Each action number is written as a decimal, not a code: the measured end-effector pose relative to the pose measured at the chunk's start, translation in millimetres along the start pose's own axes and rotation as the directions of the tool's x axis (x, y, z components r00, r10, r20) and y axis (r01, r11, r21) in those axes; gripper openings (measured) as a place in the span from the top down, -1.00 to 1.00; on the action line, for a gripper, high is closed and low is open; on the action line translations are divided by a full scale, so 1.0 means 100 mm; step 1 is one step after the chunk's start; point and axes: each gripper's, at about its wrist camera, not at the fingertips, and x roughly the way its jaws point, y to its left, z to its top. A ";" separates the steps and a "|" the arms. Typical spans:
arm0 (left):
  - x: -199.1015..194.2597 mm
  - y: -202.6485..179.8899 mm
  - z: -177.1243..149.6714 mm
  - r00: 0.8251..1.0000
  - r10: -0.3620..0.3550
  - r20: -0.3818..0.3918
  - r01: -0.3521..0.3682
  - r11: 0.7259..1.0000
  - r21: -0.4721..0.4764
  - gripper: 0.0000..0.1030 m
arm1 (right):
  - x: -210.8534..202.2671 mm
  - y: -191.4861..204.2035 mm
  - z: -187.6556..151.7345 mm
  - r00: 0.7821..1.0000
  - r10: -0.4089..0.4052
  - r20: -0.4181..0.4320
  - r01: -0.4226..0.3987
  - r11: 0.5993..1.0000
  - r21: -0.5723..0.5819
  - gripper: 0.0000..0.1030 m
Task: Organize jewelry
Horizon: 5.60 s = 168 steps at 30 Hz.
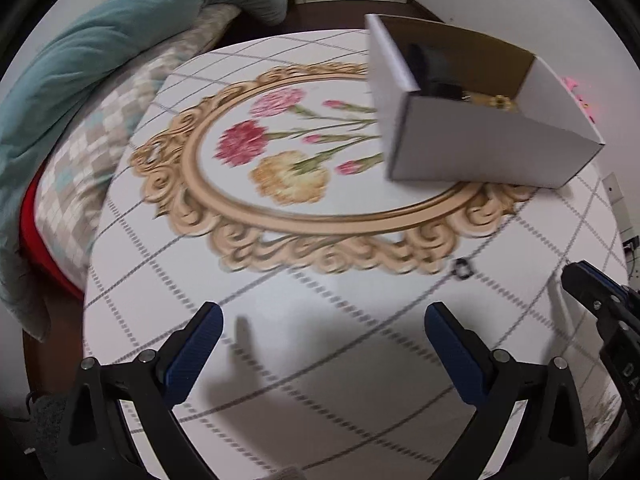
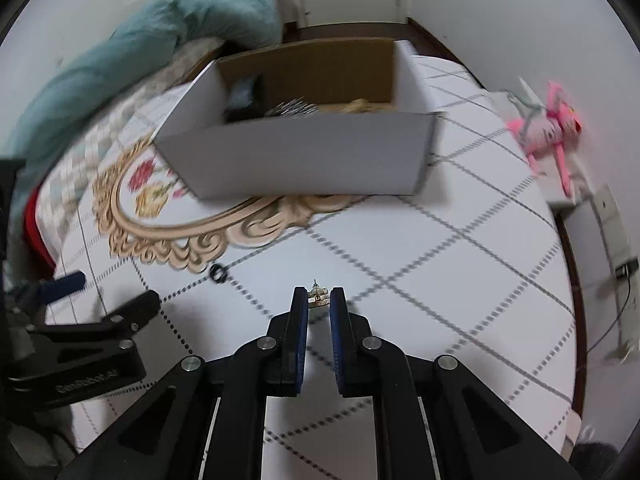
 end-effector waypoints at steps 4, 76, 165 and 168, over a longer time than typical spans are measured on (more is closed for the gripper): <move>0.00 -0.25 0.06 1.000 -0.018 0.021 0.018 1.000 0.014 -0.99 | -0.12 -0.20 0.03 1.000 -0.023 0.017 0.022 0.999 0.043 0.78; -0.56 -0.15 1.47 0.976 -0.215 0.020 0.216 0.974 -0.067 -0.49 | -0.02 -0.39 1.58 0.980 0.184 -0.080 -0.178 0.981 0.077 0.58; -2.61 -0.04 0.36 0.949 -0.021 0.315 0.040 0.998 -0.055 -1.00 | -2.87 0.07 0.76 0.927 -0.204 0.315 0.211 0.977 0.012 -1.00; -2.49 -0.06 0.45 0.958 -0.014 0.287 0.030 0.998 -0.051 -1.00 | -2.70 0.05 0.87 0.939 -0.200 0.278 0.207 0.978 0.005 -1.00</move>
